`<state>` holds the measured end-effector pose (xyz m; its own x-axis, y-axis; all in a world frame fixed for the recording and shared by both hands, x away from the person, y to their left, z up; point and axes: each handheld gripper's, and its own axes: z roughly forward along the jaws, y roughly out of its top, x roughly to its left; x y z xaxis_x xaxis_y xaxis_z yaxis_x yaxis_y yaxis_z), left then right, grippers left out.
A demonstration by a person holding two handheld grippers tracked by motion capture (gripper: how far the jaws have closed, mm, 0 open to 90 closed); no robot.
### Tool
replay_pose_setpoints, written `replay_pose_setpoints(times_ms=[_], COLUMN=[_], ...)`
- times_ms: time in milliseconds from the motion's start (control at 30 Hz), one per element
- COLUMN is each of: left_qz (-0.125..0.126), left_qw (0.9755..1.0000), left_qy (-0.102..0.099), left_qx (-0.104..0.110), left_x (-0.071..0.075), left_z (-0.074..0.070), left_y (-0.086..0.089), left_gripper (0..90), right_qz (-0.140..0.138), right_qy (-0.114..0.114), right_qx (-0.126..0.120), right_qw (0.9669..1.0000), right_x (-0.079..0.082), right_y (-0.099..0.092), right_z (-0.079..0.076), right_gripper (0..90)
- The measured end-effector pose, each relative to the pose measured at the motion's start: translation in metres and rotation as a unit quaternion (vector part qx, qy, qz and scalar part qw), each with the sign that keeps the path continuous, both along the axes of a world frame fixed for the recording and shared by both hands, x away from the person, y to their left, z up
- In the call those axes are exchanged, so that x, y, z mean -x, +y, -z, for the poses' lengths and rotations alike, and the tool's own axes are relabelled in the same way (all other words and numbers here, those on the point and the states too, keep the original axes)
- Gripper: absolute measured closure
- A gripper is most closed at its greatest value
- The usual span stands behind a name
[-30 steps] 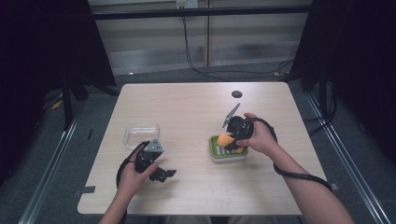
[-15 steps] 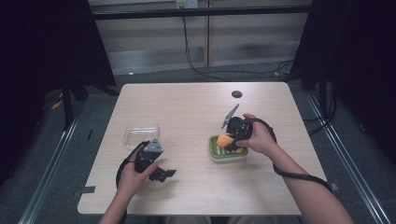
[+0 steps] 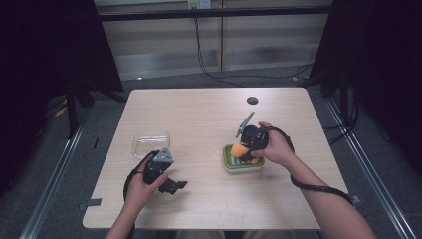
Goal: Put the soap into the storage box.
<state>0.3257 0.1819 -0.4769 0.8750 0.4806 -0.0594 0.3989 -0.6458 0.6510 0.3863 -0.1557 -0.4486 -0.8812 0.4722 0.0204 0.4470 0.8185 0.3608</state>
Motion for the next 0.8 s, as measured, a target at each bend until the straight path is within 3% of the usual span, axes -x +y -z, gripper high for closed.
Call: replay_pose_setpoints(times_ms=[367,533,567,633,800], left_qz=[0.000,-0.002,-0.002,-0.003,0.002], left_qw=[1.0000,1.0000,1.0000,1.0000,1.0000], left_qy=[-0.001,-0.002,-0.003,-0.003,-0.003], left_qx=[0.009,0.007,0.005,0.005,0.006], left_x=[0.0000,0.0004,0.0005,0.0005,-0.0002], left_z=[0.0006,0.0005,0.0001,-0.0001,-0.0005], left_y=[-0.0007,-0.0006,-0.0006,-0.0006,-0.0009], left_gripper=[2.9,2.9,2.9,2.9,2.9], right_qz=[0.007,0.018,0.019,0.021,0.032], right_qy=[0.009,0.014,0.016,0.014,0.016], right_qx=[0.003,-0.008,-0.025,-0.028,-0.038], right_qw=[0.9999,0.9997,0.9994,0.9993,0.9987], right_x=[0.0001,-0.0013,-0.0017,-0.0019,-0.0007], right_y=[0.0003,-0.0011,-0.0025,-0.0033,-0.0050], right_z=[0.0031,0.0031,0.0014,0.0002,-0.0042], right_gripper=[49.4,48.6,48.9,48.9,43.2])
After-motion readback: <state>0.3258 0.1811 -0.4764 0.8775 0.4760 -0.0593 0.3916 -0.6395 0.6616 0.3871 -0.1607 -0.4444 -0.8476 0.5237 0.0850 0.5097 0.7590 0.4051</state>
